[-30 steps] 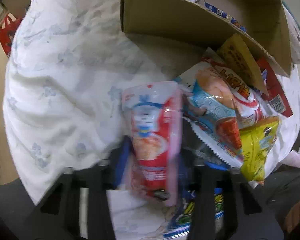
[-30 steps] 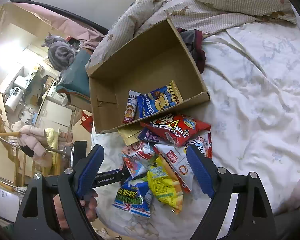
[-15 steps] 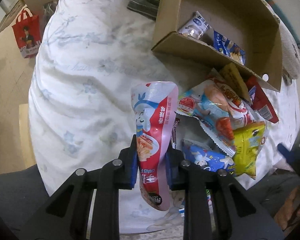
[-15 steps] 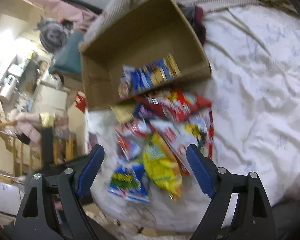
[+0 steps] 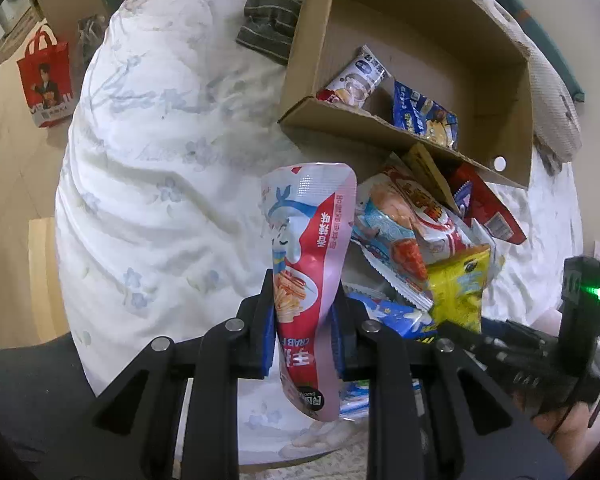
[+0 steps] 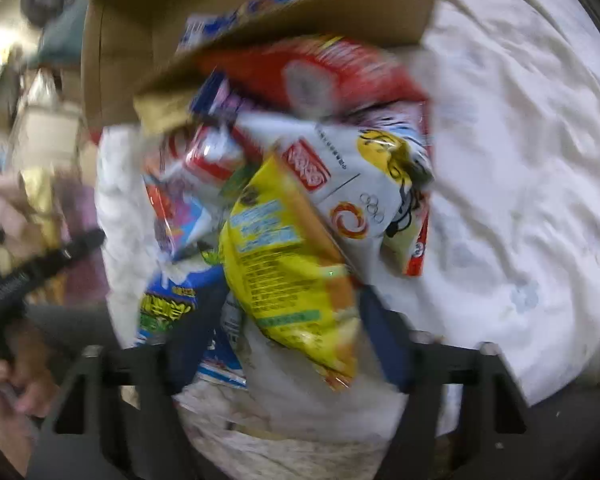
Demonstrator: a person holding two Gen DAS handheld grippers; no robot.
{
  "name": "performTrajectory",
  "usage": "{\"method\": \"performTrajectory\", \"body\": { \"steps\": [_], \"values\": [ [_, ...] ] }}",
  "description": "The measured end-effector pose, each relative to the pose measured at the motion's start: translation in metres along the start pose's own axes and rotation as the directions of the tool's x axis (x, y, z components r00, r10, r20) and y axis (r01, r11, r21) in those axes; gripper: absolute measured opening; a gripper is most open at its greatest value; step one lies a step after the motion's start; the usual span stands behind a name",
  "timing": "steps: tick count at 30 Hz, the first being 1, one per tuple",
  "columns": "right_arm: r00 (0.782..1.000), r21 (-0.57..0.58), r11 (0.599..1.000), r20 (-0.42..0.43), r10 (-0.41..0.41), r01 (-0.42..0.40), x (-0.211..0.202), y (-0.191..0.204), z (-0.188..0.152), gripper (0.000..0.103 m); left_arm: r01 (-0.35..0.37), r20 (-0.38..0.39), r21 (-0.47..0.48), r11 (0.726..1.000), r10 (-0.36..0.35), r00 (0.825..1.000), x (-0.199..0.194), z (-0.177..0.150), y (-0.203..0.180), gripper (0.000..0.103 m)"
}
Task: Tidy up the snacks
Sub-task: 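Grasp the yellow chip bag with the right tool while the left tool holds the pouch, then lower both snacks into the box and open both tools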
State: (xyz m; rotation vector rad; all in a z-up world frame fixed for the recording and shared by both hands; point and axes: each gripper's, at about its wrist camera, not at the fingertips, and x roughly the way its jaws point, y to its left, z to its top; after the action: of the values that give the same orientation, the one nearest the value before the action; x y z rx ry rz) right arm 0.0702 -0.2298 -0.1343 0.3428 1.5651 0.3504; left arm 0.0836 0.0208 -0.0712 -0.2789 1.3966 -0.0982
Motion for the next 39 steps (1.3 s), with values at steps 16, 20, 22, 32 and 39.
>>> {"method": "performTrajectory", "body": {
  "steps": [16, 20, 22, 32, 39],
  "values": [
    [0.962, -0.132, 0.979, 0.205, 0.181, -0.156, -0.093, 0.016, -0.042, 0.029, 0.126, 0.058, 0.002, 0.992, -0.126, 0.990, -0.037, 0.006, 0.000, 0.019],
    [0.895, -0.134, 0.967, 0.368, 0.251, -0.216, -0.139, 0.002, -0.041, 0.029, 0.126, 0.136, 0.077, 0.989, -0.136, 0.981, -0.076, 0.023, -0.018, 0.019],
    [0.866, -0.134, 0.955, 0.403, 0.295, -0.264, -0.154, -0.004, -0.032, 0.029, 0.130, 0.161, 0.097, 0.987, -0.145, 0.976, -0.089, 0.030, -0.025, 0.019],
    [0.832, -0.146, 0.964, 0.486, 0.267, -0.223, -0.179, 0.005, 0.021, 0.029, 0.088, 0.203, 0.126, 0.988, -0.112, 0.973, -0.096, 0.069, -0.047, 0.019],
    [0.845, -0.118, 0.985, 0.507, 0.171, -0.129, -0.166, 0.009, 0.070, 0.029, 0.076, 0.190, 0.144, 0.987, -0.103, 0.976, -0.067, 0.102, -0.062, 0.019]
  ]
}}
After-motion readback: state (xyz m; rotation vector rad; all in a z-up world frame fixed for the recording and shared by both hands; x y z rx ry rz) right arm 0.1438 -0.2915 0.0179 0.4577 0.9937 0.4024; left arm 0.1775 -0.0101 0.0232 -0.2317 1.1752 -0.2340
